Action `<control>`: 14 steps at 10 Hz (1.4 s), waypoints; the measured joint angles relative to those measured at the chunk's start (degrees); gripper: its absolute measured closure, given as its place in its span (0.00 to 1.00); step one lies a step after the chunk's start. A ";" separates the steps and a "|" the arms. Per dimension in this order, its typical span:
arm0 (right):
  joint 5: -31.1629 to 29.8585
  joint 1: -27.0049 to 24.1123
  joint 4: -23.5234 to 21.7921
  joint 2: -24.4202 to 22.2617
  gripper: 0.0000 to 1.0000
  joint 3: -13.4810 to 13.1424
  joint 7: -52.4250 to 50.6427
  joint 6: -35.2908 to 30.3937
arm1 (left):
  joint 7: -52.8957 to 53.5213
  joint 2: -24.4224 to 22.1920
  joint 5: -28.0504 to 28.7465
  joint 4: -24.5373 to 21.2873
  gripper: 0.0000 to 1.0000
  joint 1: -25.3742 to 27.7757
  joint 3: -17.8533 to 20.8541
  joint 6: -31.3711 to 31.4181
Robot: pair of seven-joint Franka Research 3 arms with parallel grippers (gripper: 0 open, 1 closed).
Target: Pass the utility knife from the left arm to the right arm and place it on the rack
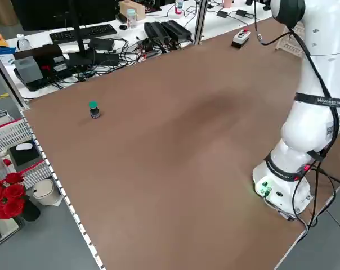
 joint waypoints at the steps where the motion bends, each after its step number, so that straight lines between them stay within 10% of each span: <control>1: 0.10 -0.32 0.21 0.00 0.96 0.00 0.04 0.00 | 0.02 -0.23 0.00 0.21 0.00 0.85 -0.03 -0.11; 6: 1.59 -4.15 0.46 -0.99 0.97 -2.12 10.66 -2.80 | 0.08 -2.68 0.00 1.61 0.00 5.00 0.00 -6.00; 10: 1.70 -5.39 -0.39 -2.69 0.99 -12.91 10.78 -5.25 | 12.48 -5.19 1.67 2.71 0.00 17.33 0.01 -13.33; 14: 3.84 -5.35 -9.82 -9.93 0.99 -22.75 11.24 -5.50 | 21.03 -11.07 16.45 2.71 0.00 21.55 0.00 -22.83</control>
